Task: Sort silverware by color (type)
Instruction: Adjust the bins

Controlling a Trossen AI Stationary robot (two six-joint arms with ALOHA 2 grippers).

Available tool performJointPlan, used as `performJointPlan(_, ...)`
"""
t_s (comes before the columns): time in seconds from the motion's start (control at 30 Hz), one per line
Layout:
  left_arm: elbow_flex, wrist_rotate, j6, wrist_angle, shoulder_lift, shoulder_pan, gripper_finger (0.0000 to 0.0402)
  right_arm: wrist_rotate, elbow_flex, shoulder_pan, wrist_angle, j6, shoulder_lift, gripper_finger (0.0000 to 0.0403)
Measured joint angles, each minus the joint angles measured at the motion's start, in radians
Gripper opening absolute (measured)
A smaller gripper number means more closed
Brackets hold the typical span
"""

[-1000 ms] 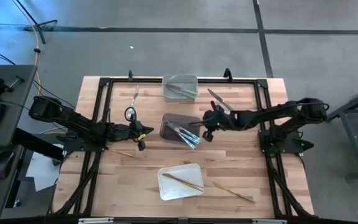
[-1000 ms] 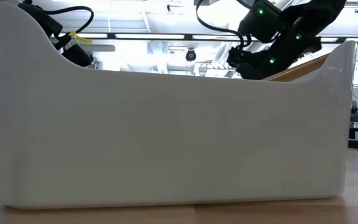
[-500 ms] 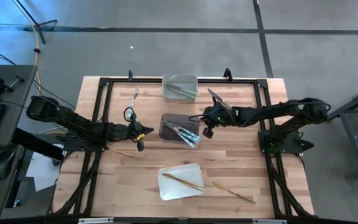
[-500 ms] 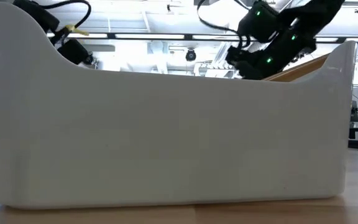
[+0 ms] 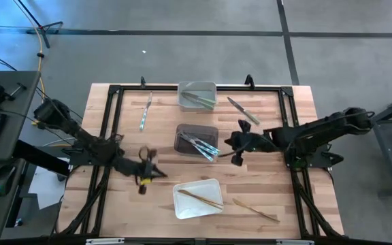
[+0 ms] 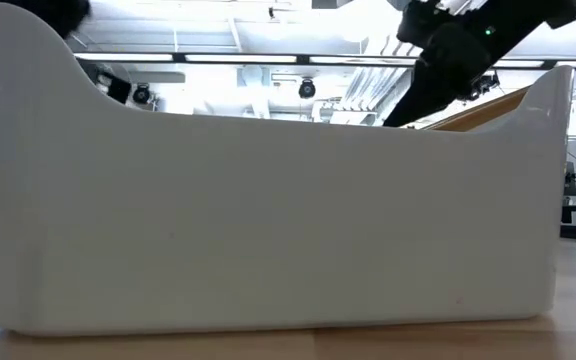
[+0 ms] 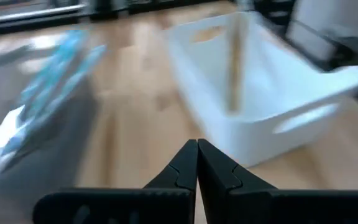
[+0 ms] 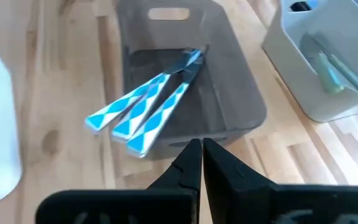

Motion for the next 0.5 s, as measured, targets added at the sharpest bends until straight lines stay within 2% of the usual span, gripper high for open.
performJointPlan(0.17, 0.131, 0.026, -0.025, -0.104, 0.161, -0.087, 0.0000, 0.003, 0.000, 0.041, -0.019, 0.025, 0.004, 0.0000)
performJointPlan(0.37, 0.244, 0.026, -0.058, -0.128, 0.347, -0.103, 0.0000, 0.004, 0.000, 0.070, -0.040, 0.043, 0.004, 0.0000)
performJointPlan(0.5, 0.276, 0.002, -0.059, -0.125, 0.399, -0.097, 0.0000, 0.004, 0.000, 0.082, -0.041, 0.043, 0.004, 0.0000)
